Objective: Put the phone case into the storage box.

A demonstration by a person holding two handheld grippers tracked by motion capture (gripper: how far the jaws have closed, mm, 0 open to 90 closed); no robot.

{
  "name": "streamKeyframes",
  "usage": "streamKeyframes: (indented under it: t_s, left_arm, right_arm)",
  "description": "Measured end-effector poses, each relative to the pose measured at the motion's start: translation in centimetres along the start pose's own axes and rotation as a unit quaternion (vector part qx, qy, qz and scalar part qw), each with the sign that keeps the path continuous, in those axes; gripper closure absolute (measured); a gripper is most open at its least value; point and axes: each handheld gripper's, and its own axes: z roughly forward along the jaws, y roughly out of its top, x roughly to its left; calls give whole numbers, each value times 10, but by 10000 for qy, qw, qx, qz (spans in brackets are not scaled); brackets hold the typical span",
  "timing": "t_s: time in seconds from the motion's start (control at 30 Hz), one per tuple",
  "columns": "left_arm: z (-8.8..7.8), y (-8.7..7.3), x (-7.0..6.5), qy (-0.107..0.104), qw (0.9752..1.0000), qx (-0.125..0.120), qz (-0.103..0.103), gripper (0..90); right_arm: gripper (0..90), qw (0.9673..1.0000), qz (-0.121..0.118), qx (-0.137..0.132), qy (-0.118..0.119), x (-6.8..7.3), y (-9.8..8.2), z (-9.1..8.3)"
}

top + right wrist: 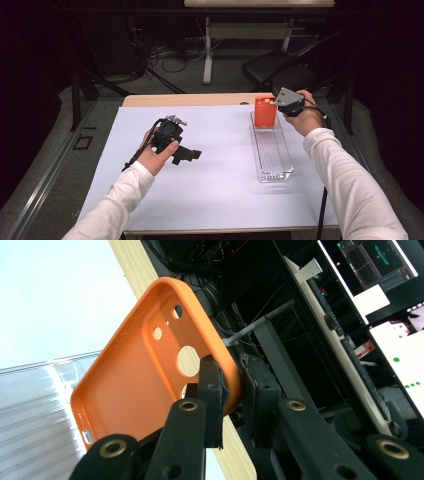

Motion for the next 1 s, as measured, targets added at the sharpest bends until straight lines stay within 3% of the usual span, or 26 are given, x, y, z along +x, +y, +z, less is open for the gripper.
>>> streamKeyframes:
  t_s: [0.2, 1.0]
  left_arm:
    - [2, -1, 2, -26, 10000, 39, -19, 98]
    - [-5, -6, 6, 24, 9999, 3, -100, 98]
  right_arm:
    - [803, 9995, -292, 31, -100, 9, -2, 6]
    - [804, 9982, -394, -85, -444, 20, -6, 19]
